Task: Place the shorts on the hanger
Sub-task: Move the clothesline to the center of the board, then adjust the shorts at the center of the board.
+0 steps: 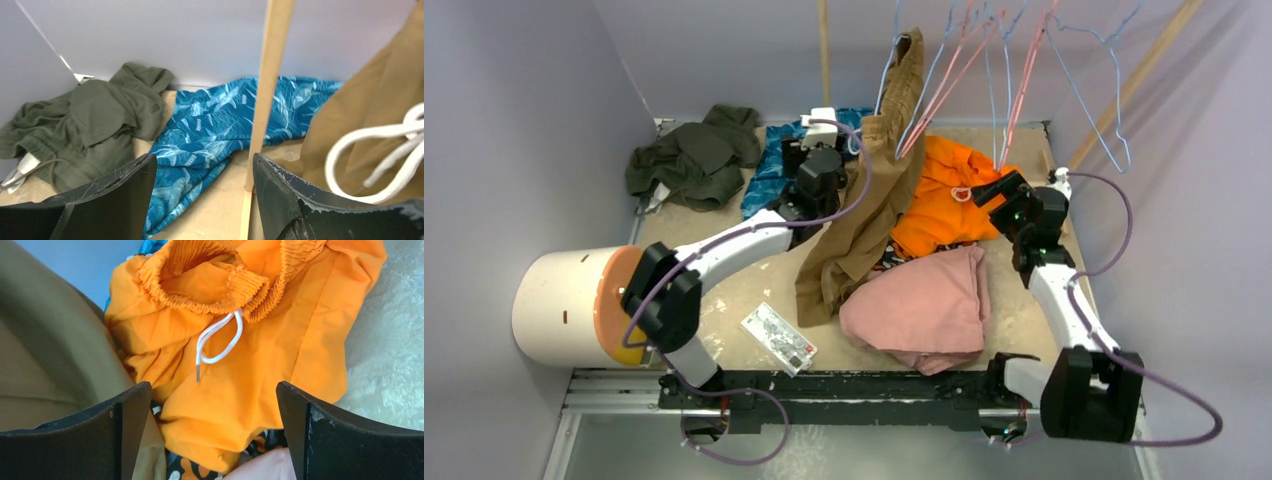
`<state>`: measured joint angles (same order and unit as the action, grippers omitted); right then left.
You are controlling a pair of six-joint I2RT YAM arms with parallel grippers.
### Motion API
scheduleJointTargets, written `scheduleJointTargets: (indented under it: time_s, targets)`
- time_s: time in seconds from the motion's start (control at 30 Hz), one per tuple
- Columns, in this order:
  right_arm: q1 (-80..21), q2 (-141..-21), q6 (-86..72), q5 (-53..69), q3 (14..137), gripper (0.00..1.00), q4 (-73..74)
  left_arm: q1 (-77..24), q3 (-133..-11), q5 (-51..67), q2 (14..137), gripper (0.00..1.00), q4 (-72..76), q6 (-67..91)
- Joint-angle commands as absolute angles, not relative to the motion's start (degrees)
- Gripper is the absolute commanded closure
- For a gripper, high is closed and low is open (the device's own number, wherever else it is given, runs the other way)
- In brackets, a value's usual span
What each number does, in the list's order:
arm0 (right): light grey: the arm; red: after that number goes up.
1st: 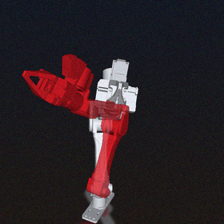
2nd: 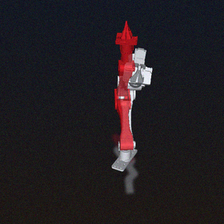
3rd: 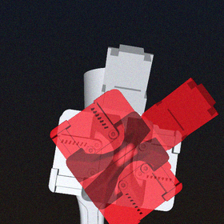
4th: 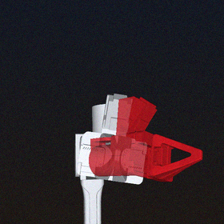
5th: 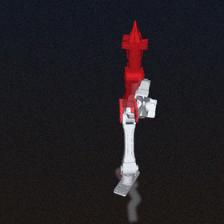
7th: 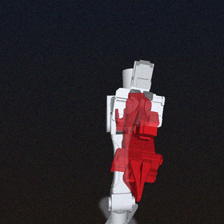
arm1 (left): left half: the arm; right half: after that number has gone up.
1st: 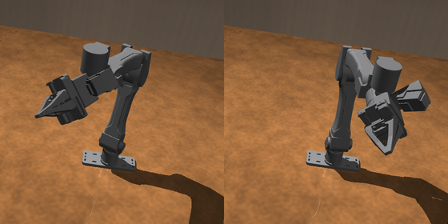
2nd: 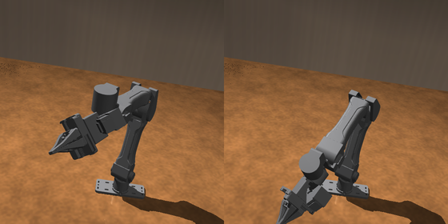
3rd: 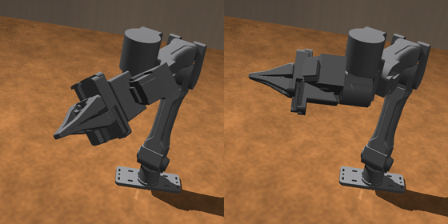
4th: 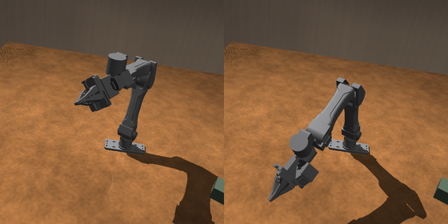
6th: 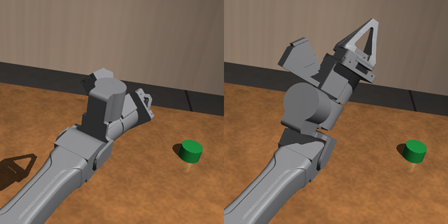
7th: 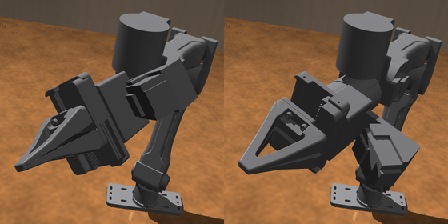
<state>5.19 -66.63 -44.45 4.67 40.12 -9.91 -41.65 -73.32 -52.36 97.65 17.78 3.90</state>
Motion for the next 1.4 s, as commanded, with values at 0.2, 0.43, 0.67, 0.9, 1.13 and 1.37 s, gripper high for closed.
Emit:
scheduleJointTargets:
  time_s: [0.2,0.43,0.67,0.9,1.13,1.37]
  targets:
    - [4.93,-51.12,-41.15,6.73,37.87,0.02,2.6,-41.57,-68.25,-56.44,85.44,0.27,10.76,6.83]
    - [4.92,-42.15,-37.18,10.9,39.94,0.03,11.44,-41.57,-66.53,-57.26,79.54,0.26,2.57,10.69]
    - [4.63,-38.2,-32.96,22.7,37.83,0.08,12.05,-41.55,-61.89,-57.53,68.87,0.25,-6.18,18.45]
    - [-3.74,-40.64,-33.58,25.98,36.05,0.11,6.21,-41.48,-53.21,-42.56,55.09,0.25,-13.82,23.16]
    - [-22.35,-43.16,-40.25,8.33,33.55,0.1,-3.81,-41.48,-44.26,-29.91,44.31,0.25,-12.09,18.98]
    - [-29.3,-37.36,-39.96,0.55,27.01,0.13,-14.87,-41.49,-43.07,-15.15,43.44,0.24,-3.17,13.55]
